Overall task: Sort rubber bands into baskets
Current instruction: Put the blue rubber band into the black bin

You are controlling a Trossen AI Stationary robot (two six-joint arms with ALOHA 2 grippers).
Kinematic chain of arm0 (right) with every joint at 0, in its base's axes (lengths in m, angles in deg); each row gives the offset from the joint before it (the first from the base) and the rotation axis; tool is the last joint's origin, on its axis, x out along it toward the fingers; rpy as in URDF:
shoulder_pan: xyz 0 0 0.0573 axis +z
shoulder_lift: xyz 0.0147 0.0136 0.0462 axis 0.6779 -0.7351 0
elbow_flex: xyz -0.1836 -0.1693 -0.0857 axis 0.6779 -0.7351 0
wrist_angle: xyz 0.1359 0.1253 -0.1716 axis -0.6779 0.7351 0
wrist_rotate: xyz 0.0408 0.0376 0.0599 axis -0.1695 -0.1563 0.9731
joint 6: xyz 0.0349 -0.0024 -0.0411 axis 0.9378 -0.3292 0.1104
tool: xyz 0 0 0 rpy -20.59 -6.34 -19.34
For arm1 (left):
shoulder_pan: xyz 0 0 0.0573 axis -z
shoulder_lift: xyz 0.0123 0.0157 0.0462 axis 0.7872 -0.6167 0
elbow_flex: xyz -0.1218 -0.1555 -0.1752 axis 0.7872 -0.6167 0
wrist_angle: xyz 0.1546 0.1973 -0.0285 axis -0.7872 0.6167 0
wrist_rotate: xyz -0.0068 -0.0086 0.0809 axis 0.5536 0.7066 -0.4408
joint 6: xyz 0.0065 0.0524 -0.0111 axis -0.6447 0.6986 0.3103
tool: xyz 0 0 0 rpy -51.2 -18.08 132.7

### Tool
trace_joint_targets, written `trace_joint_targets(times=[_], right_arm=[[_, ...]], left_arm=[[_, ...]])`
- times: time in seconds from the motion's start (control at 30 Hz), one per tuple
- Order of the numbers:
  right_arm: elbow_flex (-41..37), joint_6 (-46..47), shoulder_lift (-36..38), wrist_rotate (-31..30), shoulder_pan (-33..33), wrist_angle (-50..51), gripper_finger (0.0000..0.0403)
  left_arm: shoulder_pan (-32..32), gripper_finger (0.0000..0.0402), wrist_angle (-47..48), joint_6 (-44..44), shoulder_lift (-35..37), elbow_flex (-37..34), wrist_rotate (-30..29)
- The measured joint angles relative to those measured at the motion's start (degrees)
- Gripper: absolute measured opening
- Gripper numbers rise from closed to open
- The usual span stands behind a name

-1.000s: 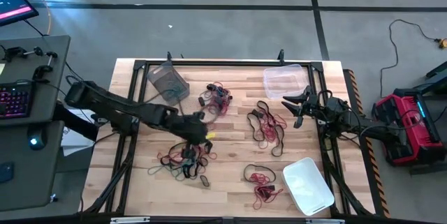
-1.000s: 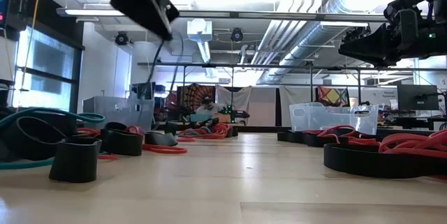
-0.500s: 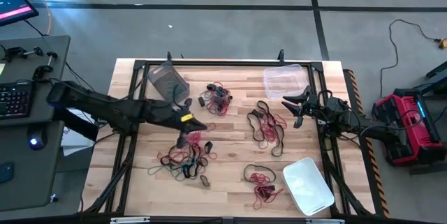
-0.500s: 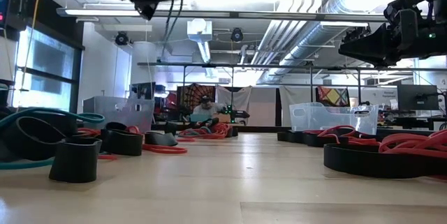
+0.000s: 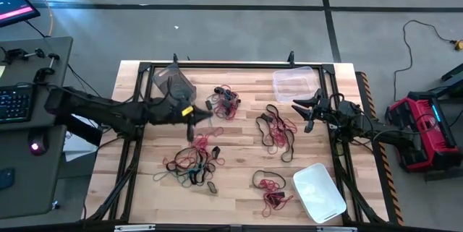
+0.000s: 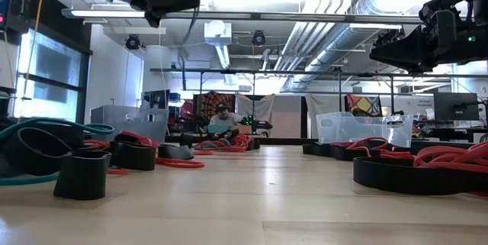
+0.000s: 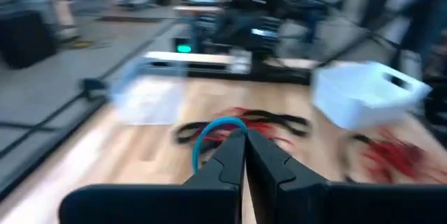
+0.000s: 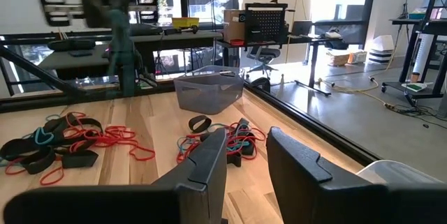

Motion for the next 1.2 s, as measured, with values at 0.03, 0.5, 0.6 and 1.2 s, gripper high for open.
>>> trace_joint_targets(times=[0.03,0.5,0.6,1.2], right_arm=[[0.0,0.0,0.0,0.0,0.0,0.0,0.0094],[0.0,0.0,0.0,0.0,-0.02,0.0,0.0094],[0.02,0.01,0.0,0.0,0.0,0.0,0.0094],[0.02,0.01,0.0,0.0,-0.01,0.0,0.0094]], left_arm=[[-1.19,0.0,0.41,-0.27,0.52,0.0,-1.25],[-19.76,0.0,22.96,-3.99,12.02,0.02,-22.42],[-23.85,0.0,26.09,-5.13,12.64,0.02,-23.34],[-43.01,0.0,30.46,-6.07,-0.56,0.02,-11.11]])
